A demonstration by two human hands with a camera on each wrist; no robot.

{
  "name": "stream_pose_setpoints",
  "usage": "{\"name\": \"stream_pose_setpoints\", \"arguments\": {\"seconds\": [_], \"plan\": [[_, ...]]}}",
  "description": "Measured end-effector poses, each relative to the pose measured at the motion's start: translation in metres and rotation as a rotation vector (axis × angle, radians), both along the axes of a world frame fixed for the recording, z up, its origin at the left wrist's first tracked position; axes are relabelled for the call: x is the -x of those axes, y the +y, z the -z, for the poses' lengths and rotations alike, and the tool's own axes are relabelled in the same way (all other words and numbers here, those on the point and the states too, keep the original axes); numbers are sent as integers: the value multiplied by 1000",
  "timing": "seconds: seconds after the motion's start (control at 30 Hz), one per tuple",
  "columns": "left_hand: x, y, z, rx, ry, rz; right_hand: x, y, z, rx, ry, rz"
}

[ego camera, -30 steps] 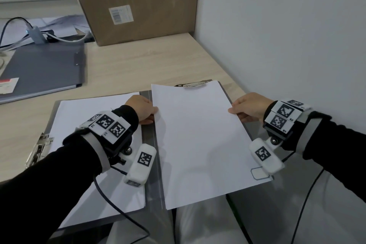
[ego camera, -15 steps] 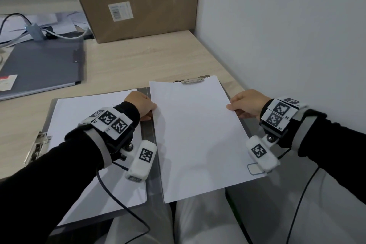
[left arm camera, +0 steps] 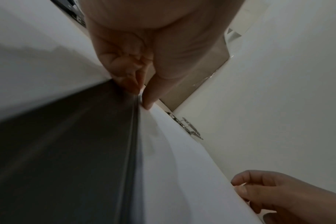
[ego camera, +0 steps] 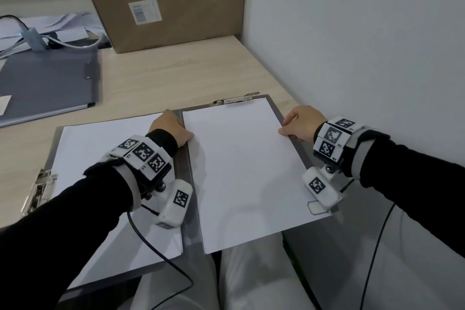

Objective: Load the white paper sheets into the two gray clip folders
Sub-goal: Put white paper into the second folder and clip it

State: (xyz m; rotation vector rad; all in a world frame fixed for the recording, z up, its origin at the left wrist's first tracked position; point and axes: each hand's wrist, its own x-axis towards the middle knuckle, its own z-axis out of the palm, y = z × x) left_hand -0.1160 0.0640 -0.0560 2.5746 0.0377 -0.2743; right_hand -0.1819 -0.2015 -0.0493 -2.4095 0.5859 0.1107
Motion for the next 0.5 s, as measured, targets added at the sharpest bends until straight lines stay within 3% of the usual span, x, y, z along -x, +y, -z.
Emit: {"name": "stream_pose_setpoints", "arguments": {"seconds": [0.27,0.4,0.5], "plan": [[-9,0,-10,-138,-55,254,-22,4,-14,72,11,-49],[-11,1,-10,-211,-67,295,-50,16,-27,152,23,-145],[-14,5,-6,-156,-41,306,-69,24,-30,133,94,-188]]}}
